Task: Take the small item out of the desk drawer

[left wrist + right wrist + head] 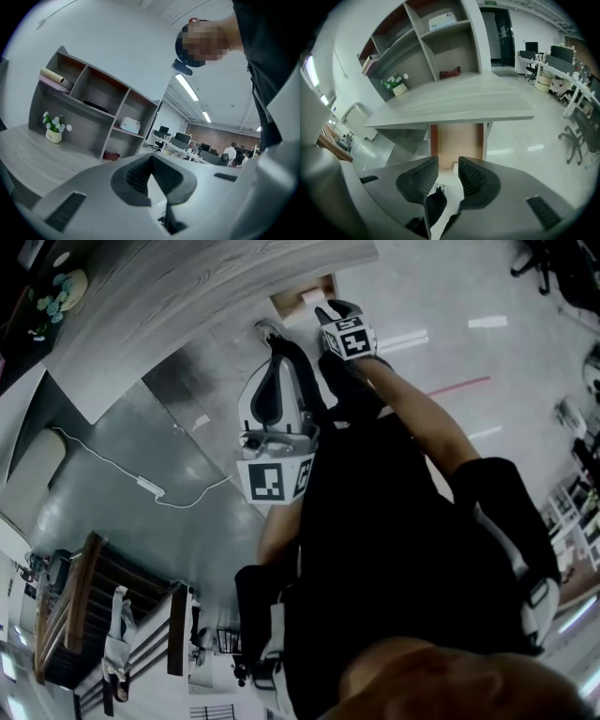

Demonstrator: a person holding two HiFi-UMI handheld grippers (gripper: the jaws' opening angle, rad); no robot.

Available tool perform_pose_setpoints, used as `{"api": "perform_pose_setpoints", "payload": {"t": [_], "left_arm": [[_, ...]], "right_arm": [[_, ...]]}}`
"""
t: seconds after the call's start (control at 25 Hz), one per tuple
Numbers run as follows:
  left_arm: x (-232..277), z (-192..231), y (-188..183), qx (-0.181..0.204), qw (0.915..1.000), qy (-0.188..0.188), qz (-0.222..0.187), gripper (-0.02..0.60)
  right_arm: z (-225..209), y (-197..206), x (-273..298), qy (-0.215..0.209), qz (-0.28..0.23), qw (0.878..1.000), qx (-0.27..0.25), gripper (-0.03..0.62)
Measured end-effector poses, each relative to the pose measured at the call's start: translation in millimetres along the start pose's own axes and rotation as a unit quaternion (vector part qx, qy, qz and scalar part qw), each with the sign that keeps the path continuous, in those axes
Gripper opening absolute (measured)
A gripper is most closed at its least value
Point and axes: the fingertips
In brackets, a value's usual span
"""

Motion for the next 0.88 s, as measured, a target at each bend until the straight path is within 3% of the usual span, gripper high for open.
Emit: {"api": "perform_pose_setpoints", "payload": {"t": [0.36,0.48,0.88], "left_arm": [[9.1,16.9,20.6,-0.019,0.9998,-0.002,0.006,-0.003],[12.3,22.7,27.1,-0.028,0.9995,-0.009,0.01,-0.003],[18.3,31.0,42.4,-0.042,0.9989,-0.011,0.019,-0.003]], "right_arm": [[-12.2,44.2,61.4,0.02,0.069,0.997,0.002,0.215],[-7.9,58.0,80.7,0.008,0.094,0.995,0.017,0.238],[-15.2,82.3,114.8,0.015,0.148,0.988,0.048,0.261]]}}
Point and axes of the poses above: the fingertips, and each gripper's own axes: x forward along the fingers, z to its left, y out of its underside, and after that the axes turned 8 degrees about -z, right-handed
